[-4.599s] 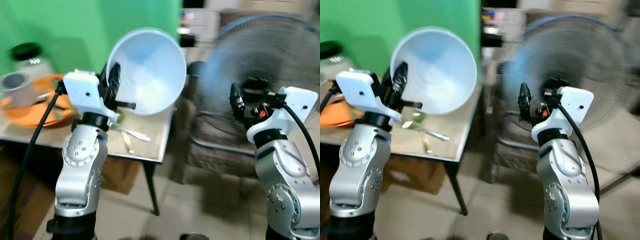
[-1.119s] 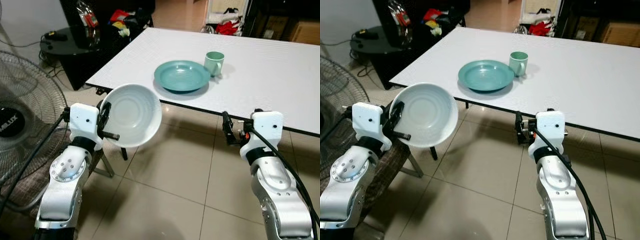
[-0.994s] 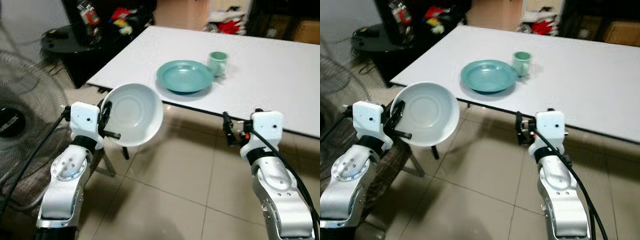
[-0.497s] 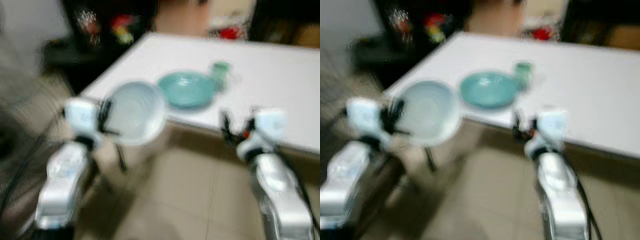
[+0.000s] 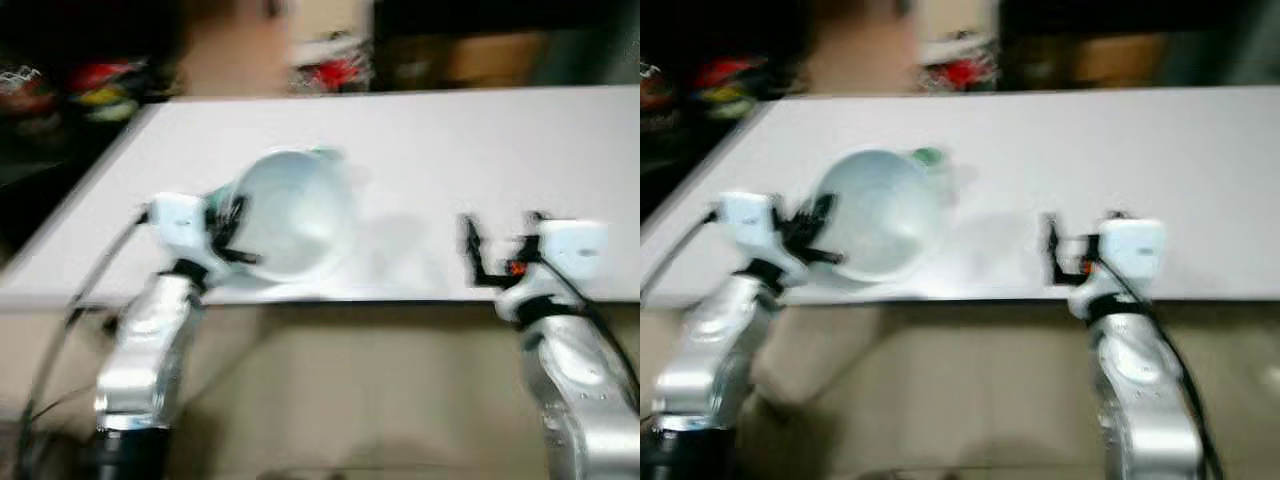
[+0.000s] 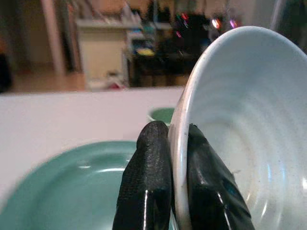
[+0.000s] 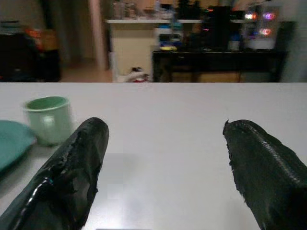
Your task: Setting the table
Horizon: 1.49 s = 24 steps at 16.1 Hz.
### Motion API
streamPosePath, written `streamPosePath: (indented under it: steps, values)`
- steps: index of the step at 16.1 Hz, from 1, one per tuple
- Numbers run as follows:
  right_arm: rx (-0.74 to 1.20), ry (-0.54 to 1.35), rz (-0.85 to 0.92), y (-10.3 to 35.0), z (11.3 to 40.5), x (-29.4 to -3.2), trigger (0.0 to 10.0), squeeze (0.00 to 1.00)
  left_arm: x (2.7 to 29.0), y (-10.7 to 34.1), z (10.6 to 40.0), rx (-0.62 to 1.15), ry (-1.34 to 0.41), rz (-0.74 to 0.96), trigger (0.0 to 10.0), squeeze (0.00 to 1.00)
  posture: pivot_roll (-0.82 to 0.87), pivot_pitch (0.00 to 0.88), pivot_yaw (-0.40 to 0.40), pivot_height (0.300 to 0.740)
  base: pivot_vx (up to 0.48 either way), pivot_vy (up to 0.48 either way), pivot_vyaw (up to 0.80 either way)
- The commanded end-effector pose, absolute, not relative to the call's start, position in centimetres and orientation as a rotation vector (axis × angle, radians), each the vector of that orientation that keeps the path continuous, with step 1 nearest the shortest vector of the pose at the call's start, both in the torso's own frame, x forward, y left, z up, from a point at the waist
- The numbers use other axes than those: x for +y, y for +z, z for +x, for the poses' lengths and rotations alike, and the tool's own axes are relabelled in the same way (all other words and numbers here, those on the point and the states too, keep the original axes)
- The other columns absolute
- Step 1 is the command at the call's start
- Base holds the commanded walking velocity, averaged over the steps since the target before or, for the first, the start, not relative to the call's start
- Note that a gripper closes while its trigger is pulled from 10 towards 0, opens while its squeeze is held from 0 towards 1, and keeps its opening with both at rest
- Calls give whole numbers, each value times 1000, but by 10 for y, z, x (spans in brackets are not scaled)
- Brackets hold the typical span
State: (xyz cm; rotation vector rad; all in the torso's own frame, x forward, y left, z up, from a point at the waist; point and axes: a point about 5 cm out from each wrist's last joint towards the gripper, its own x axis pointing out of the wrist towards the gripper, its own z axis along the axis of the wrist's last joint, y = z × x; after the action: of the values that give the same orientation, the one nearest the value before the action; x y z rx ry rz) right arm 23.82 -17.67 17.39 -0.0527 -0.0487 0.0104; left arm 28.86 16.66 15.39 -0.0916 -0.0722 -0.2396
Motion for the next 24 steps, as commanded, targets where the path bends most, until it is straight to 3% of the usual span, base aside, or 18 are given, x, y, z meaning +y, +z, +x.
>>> streamPosePath:
  steps: [1,7,10,15,19,24]
  values:
    - [-51,17,-38,177,238,-180,10000,0,157,161,292,-99,-264,-131,10000,0,-136,0,71,740,390,0,-531]
    - [-15,150,-35,177,238,-179,10000,0,158,164,297,-69,-254,-159,10000,0,-136,0,66,740,374,0,0]
    - [33,251,-52,174,235,-179,10000,0,159,159,292,-3,-274,-133,10000,0,-132,0,75,740,0,0,0]
    - [43,486,-113,181,225,-182,10000,0,150,151,289,208,-368,-253,10000,0,-124,0,90,740,0,0,0]
    - [103,640,-157,181,215,-184,10000,0,142,134,300,418,-338,-357,10000,0,-121,0,89,740,0,0,0]
    - [165,695,-167,174,205,-187,10000,0,144,120,318,570,-250,-284,10000,0,-130,0,106,740,0,0,0]
